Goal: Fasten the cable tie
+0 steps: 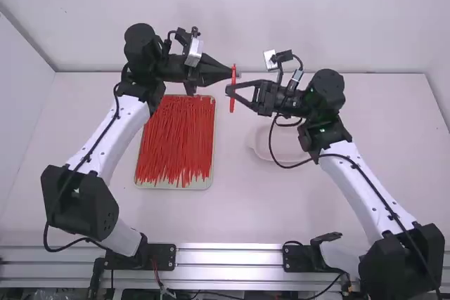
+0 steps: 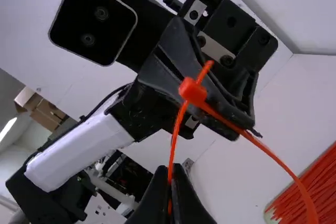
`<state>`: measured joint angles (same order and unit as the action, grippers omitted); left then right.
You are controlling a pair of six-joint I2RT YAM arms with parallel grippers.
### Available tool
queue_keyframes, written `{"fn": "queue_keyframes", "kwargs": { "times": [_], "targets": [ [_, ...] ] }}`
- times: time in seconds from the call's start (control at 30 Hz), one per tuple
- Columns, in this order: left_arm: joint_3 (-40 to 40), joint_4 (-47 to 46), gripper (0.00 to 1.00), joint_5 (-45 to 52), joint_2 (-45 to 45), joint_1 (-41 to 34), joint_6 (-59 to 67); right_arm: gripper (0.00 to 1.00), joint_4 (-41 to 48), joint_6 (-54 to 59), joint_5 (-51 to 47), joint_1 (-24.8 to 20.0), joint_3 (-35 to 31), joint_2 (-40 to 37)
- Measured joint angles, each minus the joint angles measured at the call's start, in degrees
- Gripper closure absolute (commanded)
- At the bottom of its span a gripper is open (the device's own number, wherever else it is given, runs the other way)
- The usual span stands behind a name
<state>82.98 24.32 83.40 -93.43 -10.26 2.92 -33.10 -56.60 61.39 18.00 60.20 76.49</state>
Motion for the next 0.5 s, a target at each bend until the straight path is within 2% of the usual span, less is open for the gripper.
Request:
{"fn": "queue_keyframes", "kwargs": {
  "times": [0.5],
  "targets": [
    [0.0,1.6,0.98,2.2,0.0,-0.5,3.6,1.0,-2.4,-3.2,0.5,-1.0,0.0,0.0]
  ]
}}
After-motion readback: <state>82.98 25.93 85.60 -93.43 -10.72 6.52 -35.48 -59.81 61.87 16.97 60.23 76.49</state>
